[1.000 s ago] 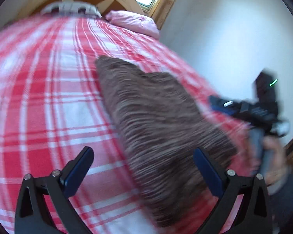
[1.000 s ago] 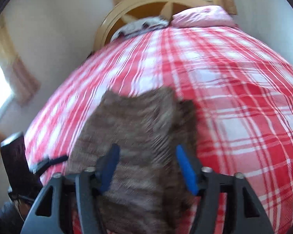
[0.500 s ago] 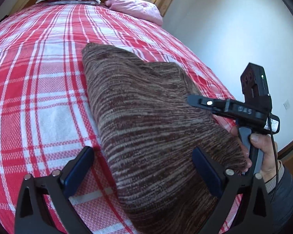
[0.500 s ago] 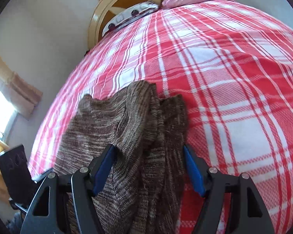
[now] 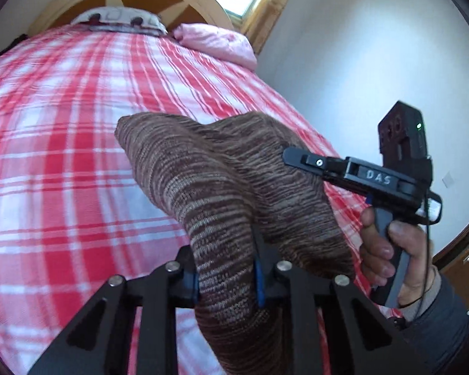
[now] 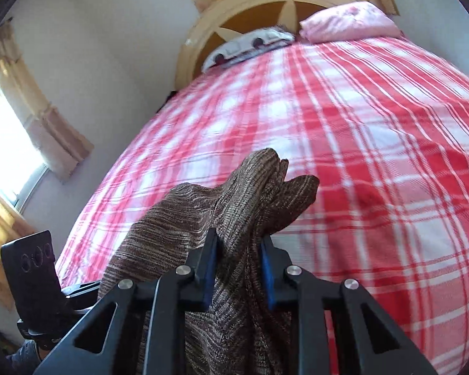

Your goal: Fold small clothes

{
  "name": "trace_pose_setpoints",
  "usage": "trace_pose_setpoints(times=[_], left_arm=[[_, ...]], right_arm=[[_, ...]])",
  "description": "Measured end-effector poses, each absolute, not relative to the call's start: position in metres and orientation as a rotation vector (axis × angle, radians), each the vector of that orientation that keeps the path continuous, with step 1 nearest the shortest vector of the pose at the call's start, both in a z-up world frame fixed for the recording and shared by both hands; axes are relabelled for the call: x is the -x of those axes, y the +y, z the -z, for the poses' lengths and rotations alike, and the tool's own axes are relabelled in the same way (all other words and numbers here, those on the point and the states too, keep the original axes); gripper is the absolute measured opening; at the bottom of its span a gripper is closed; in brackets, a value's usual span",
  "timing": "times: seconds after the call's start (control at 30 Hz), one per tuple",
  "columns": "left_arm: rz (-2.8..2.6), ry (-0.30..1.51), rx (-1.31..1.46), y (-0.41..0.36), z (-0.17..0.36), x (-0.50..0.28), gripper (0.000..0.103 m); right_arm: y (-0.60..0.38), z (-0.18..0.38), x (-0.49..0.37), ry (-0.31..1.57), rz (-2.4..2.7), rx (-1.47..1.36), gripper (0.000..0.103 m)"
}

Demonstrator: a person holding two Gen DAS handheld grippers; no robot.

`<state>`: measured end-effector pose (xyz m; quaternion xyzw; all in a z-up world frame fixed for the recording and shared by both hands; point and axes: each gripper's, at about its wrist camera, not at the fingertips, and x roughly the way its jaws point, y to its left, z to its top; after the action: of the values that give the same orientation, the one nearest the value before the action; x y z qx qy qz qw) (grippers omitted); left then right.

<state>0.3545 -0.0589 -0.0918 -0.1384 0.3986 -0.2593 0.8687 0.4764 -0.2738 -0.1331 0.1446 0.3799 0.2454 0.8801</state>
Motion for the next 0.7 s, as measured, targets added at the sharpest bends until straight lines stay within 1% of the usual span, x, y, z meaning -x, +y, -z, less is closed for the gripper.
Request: trace_pose_setpoints(times=[0.1, 0.3, 0.33, 0.37, 0.4, 0.43, 0.57, 0.7], left_arm=[[0.503, 0.806, 0.303, -0.023, 0.080, -0.332, 0.025], [0.352, 0.804, 0.256, 0.032, 0.077, -0.296, 0.025], [0.320, 0.806, 0.247, 0.040, 0.078, -0.289, 0.025], [0.300, 0.808, 0.245, 0.049, 0.078, -0.282, 0.025], [0.287, 0.810, 0.248, 0.056, 0.081, -0.276, 0.025], [0.275, 0.813, 0.253, 0.065, 0.082, -0.271, 0.024], [0.224, 0.843, 0.264, 0.097, 0.100, -0.252, 0.024], [0.214, 0.885, 0.318, 0.123, 0.124, -0.240, 0.024]], right_arm=[[-0.246, 0.123, -0.470, 0.785, -0.564, -0.310, 0.025], [-0.166, 0.115, -0.457, 0.792, -0.693, -0.290, 0.023], [-0.154, 0.114, -0.456, 0.793, -0.709, -0.288, 0.020], [-0.138, 0.113, -0.454, 0.793, -0.726, -0.285, 0.013], [-0.126, 0.113, -0.453, 0.794, -0.742, -0.288, 0.011], [-0.115, 0.112, -0.452, 0.797, -0.757, -0.295, 0.000], [-0.065, 0.117, -0.448, 0.847, -0.824, -0.293, 0.000], [-0.021, 0.128, -0.432, 0.895, -0.866, -0.215, 0.000]])
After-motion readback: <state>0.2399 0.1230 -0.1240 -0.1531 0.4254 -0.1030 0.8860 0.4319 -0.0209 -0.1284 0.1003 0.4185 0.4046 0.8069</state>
